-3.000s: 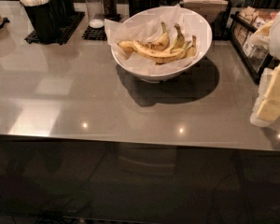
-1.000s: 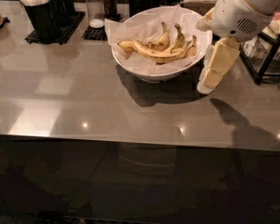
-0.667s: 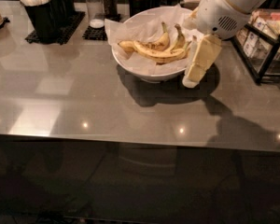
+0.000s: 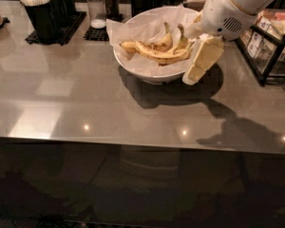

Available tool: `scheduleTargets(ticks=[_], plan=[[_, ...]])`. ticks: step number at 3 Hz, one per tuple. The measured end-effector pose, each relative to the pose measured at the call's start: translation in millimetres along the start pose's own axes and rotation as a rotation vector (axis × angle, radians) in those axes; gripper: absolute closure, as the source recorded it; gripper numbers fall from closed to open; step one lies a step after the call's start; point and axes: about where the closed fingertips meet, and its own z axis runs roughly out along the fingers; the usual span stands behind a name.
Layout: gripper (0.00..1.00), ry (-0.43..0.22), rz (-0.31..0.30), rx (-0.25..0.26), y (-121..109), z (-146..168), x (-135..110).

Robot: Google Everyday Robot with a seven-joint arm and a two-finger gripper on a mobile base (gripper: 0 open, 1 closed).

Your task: Pick banana from white bowl

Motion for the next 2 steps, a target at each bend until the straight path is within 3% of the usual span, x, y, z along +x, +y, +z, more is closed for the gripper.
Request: scheduleTargets(ticks=[1,2], plan=[[0.12,-0.048,-0.037,-0.01,-16.0,9.8,-19.4],[0.19,-0.095,-0.11,-0.041,-36.8,25.4,-53.9]])
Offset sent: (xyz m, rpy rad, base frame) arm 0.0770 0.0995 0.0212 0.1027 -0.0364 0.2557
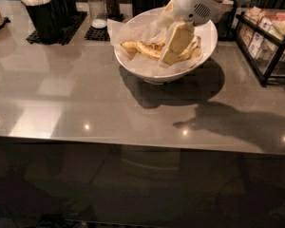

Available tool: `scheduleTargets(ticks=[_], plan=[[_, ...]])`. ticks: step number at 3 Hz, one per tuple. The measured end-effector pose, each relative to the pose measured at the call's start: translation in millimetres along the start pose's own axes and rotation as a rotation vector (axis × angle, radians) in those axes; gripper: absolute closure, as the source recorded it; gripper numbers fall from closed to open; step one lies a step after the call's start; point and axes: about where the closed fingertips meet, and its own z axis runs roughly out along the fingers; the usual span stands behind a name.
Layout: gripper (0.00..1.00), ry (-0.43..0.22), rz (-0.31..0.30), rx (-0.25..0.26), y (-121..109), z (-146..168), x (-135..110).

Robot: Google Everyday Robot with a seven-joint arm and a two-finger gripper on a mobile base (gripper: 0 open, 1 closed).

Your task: Pick banana from white bowl

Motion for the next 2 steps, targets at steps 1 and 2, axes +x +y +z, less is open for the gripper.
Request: scheduleTargets(ticks=[1,2], plan=[[0.2,-0.031,-0.07,-0.029,-21.9,15.0,-33.0],[0.2,-0.034,-0.12,-0.058,-40.4,34.5,-55.2]])
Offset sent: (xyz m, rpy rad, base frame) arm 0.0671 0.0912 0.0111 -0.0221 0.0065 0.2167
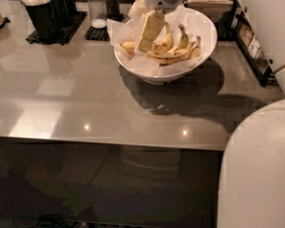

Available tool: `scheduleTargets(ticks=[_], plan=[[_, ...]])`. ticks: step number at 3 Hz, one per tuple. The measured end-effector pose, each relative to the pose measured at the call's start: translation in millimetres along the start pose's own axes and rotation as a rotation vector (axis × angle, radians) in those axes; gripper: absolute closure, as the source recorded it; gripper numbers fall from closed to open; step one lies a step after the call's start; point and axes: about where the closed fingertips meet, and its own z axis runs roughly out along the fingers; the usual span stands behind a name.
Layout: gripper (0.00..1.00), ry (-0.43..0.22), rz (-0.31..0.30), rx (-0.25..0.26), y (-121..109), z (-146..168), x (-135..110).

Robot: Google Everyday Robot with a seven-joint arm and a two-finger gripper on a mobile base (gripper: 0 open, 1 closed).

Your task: Pick banana from white bowl

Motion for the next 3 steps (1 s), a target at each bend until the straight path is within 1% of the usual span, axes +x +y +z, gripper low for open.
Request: scheduleTargets(ticks=[1,2,3], plan=[[0.21,0.017,-0.015,-0.032,-19.8,25.1,-0.3],[0.21,-0.015,0.035,-0.043,-32.4,48.5,12.4],[0.21,-0.031,0.125,-0.037,-37.8,61.4,47.8]])
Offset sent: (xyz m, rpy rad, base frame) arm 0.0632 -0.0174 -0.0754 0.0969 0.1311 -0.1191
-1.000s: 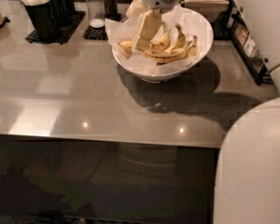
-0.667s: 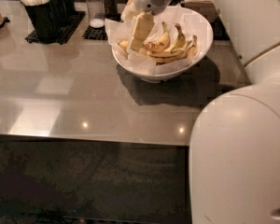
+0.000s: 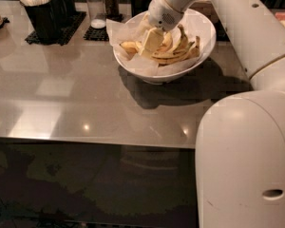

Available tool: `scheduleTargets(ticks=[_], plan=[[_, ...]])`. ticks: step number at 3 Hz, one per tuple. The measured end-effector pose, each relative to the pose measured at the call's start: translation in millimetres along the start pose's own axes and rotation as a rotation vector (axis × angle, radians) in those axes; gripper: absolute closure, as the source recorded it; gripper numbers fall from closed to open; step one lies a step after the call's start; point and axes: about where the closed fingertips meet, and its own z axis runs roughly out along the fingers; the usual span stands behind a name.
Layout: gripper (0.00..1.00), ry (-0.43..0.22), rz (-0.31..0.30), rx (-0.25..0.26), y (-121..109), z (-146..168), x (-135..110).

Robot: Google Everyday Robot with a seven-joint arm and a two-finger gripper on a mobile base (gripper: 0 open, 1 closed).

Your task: Pick banana from white bowl

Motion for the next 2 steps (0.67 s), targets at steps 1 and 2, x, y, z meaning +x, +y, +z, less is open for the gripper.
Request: scheduleTargets(ticks=[1,2], plan=[[0.19,0.029,0.069,0.005,-3.5,0.1,34.9],[0.2,0.065,0.12,0.012,0.4,-6.4,62.2]])
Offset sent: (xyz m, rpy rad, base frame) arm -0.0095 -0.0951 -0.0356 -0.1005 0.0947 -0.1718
